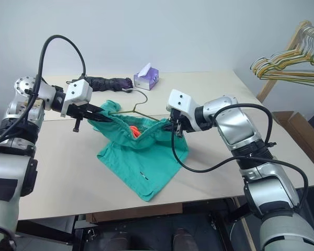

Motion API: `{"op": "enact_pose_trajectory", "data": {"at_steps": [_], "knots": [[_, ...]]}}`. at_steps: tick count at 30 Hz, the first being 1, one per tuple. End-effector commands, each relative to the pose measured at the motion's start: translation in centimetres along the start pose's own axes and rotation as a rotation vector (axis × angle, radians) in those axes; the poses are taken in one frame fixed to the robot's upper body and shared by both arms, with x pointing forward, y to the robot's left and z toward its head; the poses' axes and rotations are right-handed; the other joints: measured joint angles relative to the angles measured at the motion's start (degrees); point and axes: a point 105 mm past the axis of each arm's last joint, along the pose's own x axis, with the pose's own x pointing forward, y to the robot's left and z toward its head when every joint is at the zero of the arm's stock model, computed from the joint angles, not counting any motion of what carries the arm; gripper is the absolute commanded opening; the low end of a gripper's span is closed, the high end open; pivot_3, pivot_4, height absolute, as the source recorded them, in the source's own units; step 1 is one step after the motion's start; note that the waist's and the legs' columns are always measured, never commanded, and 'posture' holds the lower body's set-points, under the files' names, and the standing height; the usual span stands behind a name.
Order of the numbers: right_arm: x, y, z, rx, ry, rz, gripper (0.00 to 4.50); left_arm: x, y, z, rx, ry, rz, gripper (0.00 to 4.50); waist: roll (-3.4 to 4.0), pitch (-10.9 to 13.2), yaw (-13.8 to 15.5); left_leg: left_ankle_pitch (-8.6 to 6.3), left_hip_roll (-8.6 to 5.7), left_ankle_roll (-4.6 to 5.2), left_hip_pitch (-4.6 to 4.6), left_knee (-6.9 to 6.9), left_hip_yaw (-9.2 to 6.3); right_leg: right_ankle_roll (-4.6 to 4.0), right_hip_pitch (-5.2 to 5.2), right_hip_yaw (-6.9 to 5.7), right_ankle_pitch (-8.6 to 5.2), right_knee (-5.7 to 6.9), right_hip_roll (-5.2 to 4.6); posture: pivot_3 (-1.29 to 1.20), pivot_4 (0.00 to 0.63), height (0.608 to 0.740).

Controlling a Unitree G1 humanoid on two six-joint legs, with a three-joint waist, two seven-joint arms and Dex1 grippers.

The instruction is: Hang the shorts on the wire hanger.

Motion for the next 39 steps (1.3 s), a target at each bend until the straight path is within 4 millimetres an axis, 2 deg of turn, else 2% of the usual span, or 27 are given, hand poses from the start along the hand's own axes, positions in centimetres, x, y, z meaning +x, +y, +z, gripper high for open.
{"op": "enact_pose_trajectory", "data": {"at_steps": [1, 5, 7, 10, 16, 20, 24, 27, 31, 34, 38, 39], "knots": [[-0.7, -0.5, 0.4, -0.017, -0.014, -0.033, 0.05, -1.0, 0.7, 1.9, 0.028, -0.09, 0.043, 0.11, 0.0, 0.0, 0.0, 0.0, 0.0, 0.0, 0.0, 0.0, 0.0, 0.0, 0.0, 0.0, 0.0, 0.0, 0.0, 0.02, 0.0, 0.74], [-0.6, -0.4, 0.1, -0.031, -0.003, -0.044, 0.05, -1.0, 0.9, 2.3, 0.008, -0.121, 0.046, 0.11, 0.0, 0.0, 0.0, 0.0, 0.0, 0.0, -0.01, 0.0, 0.0, 0.0, 0.0, 0.0, 0.0, 0.0, 0.0, 0.01, 0.0, 0.74], [-0.7, -0.5, 0.0, -0.032, -0.003, -0.049, 0.05, -1.0, 1.1, 2.6, -0.008, -0.144, 0.057, 0.77, 0.0, 0.0, 0.0, 0.0, 0.0, 0.0, -0.01, 0.0, 0.0, 0.0, 0.0, 0.0, 0.0, 0.0, 0.0, 0.01, 0.0, 0.74], [-0.9, -0.5, -0.1, -0.021, -0.008, -0.065, 0.05, -0.9, 1.3, 2.7, -0.005, -0.166, 0.076, 1.51, 0.0, 0.0, 0.0, 0.0, 0.0, 0.0, -0.01, 0.0, 0.0, 0.0, 0.0, 0.0, 0.0, -0.01, 0.0, 0.0, 0.0, 0.74], [-2.0, -0.5, -0.6, 0.053, -0.022, -0.115, 0.05, -0.9, 2.2, 1.8, -0.023, -0.152, 0.183, 3.21, 0.0, 0.0, -0.1, 0.0, 0.0, 0.0, 0.0, 0.0, -0.01, 0.0, 0.0, 0.0, 0.0, 0.0, 0.0, -0.01, 0.0, 0.74], [-3.4, -0.6, -2.0, 0.159, 0.004, -0.194, 0.04, -2.2, 3.3, 2.9, -0.018, -0.235, 0.285, 4.47, 0.0, 0.0, -0.1, 0.0, -0.01, 0.0, -0.02, 0.01, 0.0, 0.0, 0.0, 0.0, 0.0, -0.01, -0.01, -0.03, 0.0, 0.74], [-5.7, -1.0, -4.1, 0.321, 0.044, -0.324, 0.04, -4.3, 4.9, 5.1, -0.046, -0.425, 0.443, 4.5, -0.01, 0.0, -0.1, 0.0, 0.0, 0.0, -0.03, 0.01, -0.01, 0.0, 0.01, -0.01, 0.0, -0.01, -0.01, -0.06, 0.0, 0.74], [-8.6, -2.0, -5.9, 0.524, 0.061, -0.514, 0.04, -4.4, 4.4, 6.1, -0.053, -0.55, 0.465, 4.5, -0.01, 0.0, -0.1, 0.0, -0.01, 0.0, -0.05, 0.05, -0.01, 0.0, 0.02, -0.02, 0.0, -0.01, -0.04, -0.08, 0.0, 0.74], [-11.9, -2.1, -7.4, 0.705, 0.074, -0.715, 0.04, -2.7, 1.9, 6.8, -0.06, -0.606, 0.364, 4.5, 0.15, -0.1, -0.4, 0.0, -0.02, 0.0, 0.0, 0.06, 0.01, 0.0, 0.05, 0.0, 0.0, 0.02, -0.07, -0.1, 0.0, 0.74], [-14.5, -2.1, -10.3, 0.891, 0.19, -0.906, 0.04, -1.2, 0.1, 7.8, -0.079, -0.649, 0.318, 4.5, 0.16, -0.1, -1.4, 0.0, 0.0, 0.0, 0.04, 0.07, 0.0, 0.0, 0.09, 0.03, 0.0, 0.03, -0.05, -0.13, 0.0, 0.74], [-17.6, -1.6, -13.6, 1.028, 0.265, -1.147, 0.04, 0.1, -1.2, 8.7, -0.113, -0.686, 0.309, 4.5, 0.18, -0.1, -2.1, 0.0, -0.03, 0.0, 0.03, 0.1, 0.0, -0.01, 0.09, 0.05, 0.01, 0.03, -0.06, -0.15, 0.0, 0.74], [-18.6, -1.7, -14.3, 1.096, 0.235, -1.222, 0.04, 0.4, -1.3, 8.7, -0.121, -0.69, 0.31, 4.5, 0.23, -0.1, -2.5, 0.0, -0.03, 0.0, 0.05, 0.09, 0.0, 0.0, 0.1, 0.06, 0.01, 0.02, -0.06, -0.15, 0.0, 0.74]]}}
